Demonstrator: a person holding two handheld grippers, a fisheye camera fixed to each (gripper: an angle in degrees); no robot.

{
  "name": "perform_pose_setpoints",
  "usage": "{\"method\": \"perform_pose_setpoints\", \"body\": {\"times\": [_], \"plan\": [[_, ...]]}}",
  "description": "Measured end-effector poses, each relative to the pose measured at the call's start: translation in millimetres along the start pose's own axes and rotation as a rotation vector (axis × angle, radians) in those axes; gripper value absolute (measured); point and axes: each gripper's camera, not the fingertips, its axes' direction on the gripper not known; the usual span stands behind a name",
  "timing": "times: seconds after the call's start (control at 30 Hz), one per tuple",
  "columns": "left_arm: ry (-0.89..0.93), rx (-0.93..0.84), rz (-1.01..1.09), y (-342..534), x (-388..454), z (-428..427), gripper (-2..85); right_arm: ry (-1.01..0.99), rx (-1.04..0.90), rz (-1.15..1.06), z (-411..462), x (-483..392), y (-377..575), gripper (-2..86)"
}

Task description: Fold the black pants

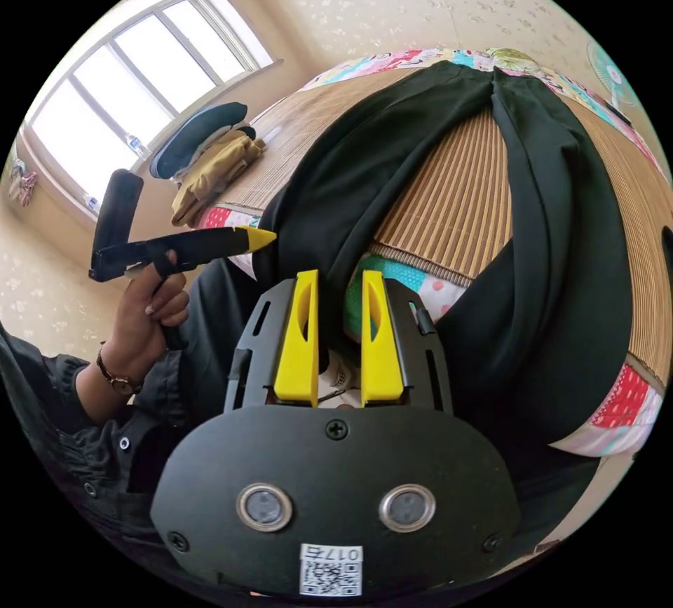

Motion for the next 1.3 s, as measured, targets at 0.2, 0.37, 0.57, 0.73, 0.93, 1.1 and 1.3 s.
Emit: {"method": "perform_pose_setpoints", "body": {"times": [0.2,0.37,0.57,0.73,0.93,1.1,1.3], "plan": [[0.068,-0.043,0.035,-9.6,-25.7,-11.5,1.2,-0.165,-0.059,-0.025,-0.5,4.1,-11.5,3.7],[0.413,0.132,0.118,7.8,-84.4,-78.9,-0.7,-0.334,0.081,-0.026,-50.2,23.7,-2.5,3.0],[0.205,-0.058,-0.121,27.4,-163.0,-75.6,-0.9,-0.005,-0.197,-0.091,-16.8,10.6,12.3,3.0],[0.298,0.056,-0.127,49.2,-166.1,-90.2,-0.6,-0.086,-0.167,0.012,-46.0,31.7,19.8,3.3],[0.347,-0.02,0.032,45.6,-111.1,-64.6,5.5,-0.013,0.134,0.203,-147.2,88.6,55.7,5.1],[0.406,-0.236,0.191,26.5,-26.5,16.7,7.5,0.166,0.067,0.408,-161.1,133.3,86.0,8.6],[0.282,-0.251,0.234,0.4,53.8,74.5,8.6,0.158,0.016,0.524,-159.1,154.6,108.2,10.9]]}}
